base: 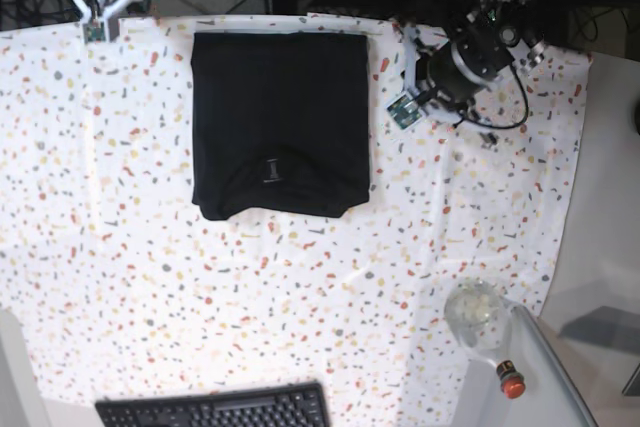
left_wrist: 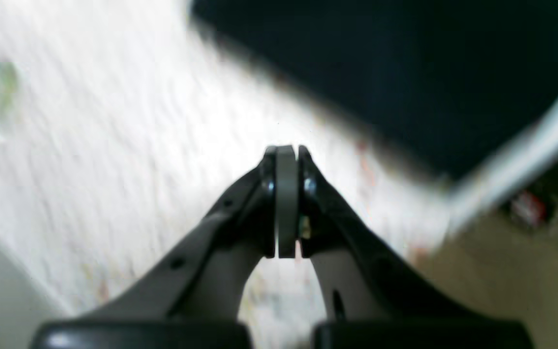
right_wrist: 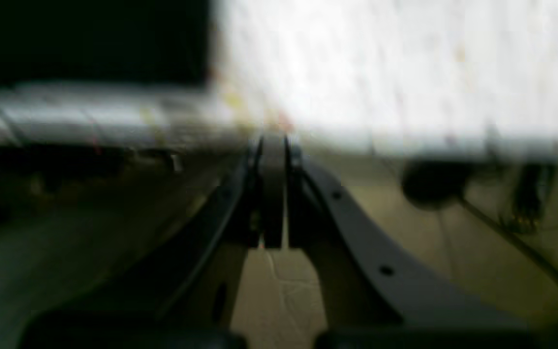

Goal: Layout the t-shirt on the table in an organized manner, then fold the t-shirt properly

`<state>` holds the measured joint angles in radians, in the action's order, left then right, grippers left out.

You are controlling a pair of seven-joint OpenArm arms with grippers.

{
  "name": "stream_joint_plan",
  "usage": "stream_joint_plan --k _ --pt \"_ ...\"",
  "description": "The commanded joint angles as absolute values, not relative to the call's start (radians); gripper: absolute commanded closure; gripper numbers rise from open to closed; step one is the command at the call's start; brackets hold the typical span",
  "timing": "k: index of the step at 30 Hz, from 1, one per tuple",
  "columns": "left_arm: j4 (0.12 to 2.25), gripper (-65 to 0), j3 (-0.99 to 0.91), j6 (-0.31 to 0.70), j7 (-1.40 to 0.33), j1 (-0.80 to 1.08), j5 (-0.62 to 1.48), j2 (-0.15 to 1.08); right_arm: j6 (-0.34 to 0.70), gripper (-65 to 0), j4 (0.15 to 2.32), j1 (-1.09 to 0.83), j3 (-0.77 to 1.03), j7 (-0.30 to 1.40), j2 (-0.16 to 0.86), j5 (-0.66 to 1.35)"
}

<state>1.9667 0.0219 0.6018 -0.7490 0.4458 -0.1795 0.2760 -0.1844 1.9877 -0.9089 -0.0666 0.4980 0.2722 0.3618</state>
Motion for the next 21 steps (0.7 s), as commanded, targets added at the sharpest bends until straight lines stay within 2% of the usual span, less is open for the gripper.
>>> stream_joint_plan --k 1,6,8,11,15,21 --pt "1.986 0.0 -0.016 0.599 -0.733 0.490 -0.177 0.288 -0.180 0.0 1.995 -0.938 -0.054 0.479 0.269 0.361" --pt "1.956 0.0 -0.162 0.601 -0.731 0.708 -0.171 0.312 -0.180 0.0 1.948 -1.043 -0.087 0.481 0.177 0.361" --pt "1.914 0.0 -0.163 0.601 -0.730 0.769 -0.171 0.312 -0.179 0.0 1.862 -1.040 -0.116 0.481 0.159 0.358" --pt "1.785 0.0 -0.116 0.596 -0.705 0.796 -0.171 0.309 -0.176 0.0 1.626 -0.929 -0.188 0.476 0.157 0.358" --pt "1.466 0.0 -0.047 0.595 -0.539 0.759 -0.171 0.274 -0.166 0.0 1.201 -0.700 -0.292 0.426 0.157 0.358" --pt "0.796 0.0 -0.030 0.595 -0.292 0.503 -0.173 0.174 0.039 0.0 0.579 -0.392 -0.466 0.229 0.124 0.361"
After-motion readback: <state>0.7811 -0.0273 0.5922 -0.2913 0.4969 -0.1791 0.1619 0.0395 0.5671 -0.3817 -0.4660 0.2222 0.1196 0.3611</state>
